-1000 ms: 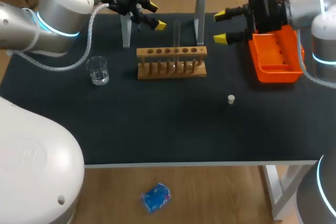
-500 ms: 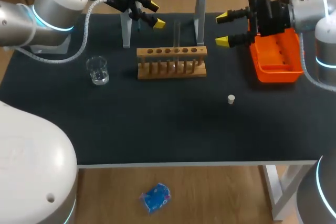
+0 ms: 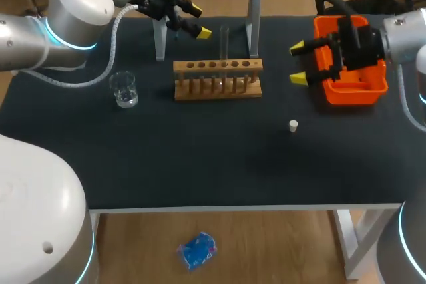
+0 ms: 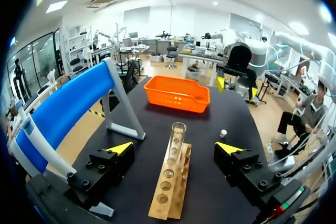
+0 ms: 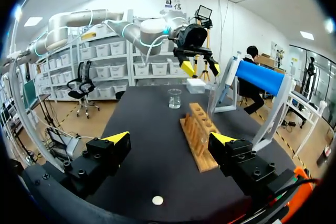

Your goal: Invert the test tube, pick up the pipette, mount the tip to pipette, aspirate from beaker and dispense into the tube, eject the tip, return the pipette, and cap with the stopper.

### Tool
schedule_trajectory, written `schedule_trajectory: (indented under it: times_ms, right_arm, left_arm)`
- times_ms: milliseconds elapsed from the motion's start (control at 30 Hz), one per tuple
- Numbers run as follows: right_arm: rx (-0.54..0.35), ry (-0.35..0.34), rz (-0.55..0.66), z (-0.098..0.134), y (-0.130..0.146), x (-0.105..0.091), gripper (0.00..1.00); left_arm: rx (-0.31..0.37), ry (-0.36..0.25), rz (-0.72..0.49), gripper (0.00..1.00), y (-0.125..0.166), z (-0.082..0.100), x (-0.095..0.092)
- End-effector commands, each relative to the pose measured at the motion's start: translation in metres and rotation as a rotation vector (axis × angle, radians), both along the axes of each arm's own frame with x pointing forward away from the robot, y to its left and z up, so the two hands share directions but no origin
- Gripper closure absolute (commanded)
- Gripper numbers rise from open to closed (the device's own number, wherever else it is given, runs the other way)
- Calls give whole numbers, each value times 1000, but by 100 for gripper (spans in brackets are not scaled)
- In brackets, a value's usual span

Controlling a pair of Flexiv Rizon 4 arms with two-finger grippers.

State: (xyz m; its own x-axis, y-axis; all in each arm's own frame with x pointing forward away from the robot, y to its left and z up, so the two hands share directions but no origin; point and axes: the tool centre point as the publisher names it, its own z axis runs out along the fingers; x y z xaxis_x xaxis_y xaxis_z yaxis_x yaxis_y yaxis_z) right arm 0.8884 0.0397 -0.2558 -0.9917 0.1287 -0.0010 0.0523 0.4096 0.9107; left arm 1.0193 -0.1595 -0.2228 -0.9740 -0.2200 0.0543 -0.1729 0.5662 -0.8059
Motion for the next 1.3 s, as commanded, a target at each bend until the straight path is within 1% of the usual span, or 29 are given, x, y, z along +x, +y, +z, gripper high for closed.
schedule_trajectory:
  times_ms: [33, 100, 167, 300, 467, 500, 533, 967, 1033, 1133, 1233, 1300]
  right_arm:
    - [-44, 3, -72, -8, -15, -36, 0]
    - [-47, 24, -91, -15, -21, -45, 0]
    - [-80, 45, -114, -25, -29, -56, 0]
    - [-102, 78, -161, -38, -41, -71, 0]
    - [-119, 94, -216, -53, -48, -83, 0]
    - [-129, 89, -226, -56, -48, -85, 0]
    - [-148, 72, -239, -59, -49, -85, 0]
    - [-148, 72, -239, -59, -49, -85, 0]
    - [-189, 52, -250, -65, -37, -81, 0]
    - [-251, 40, -296, -82, -26, -75, 0]
    - [-271, 52, -324, -97, -24, -74, 0]
    - [-260, 66, -337, -104, -24, -74, 0]
  left_arm:
    - [11, 4, -3, 0, -5, 0, 4]
    - [11, 4, -3, 0, -5, 0, 4]
    - [11, 4, -3, 0, -5, 0, 4]
    - [11, 4, -3, 0, -5, 0, 4]
    - [11, 4, -3, 0, -5, 0, 4]
    - [11, 4, -3, 0, -5, 0, 4]
    - [11, 4, -3, 0, -5, 0, 4]
    - [11, 4, -3, 0, -5, 0, 4]
    - [11, 4, -3, 0, -5, 0, 4]
    - [11, 4, -3, 0, -5, 0, 4]
    - [11, 4, -3, 0, -5, 0, 4]
    - [11, 4, -3, 0, -5, 0, 4]
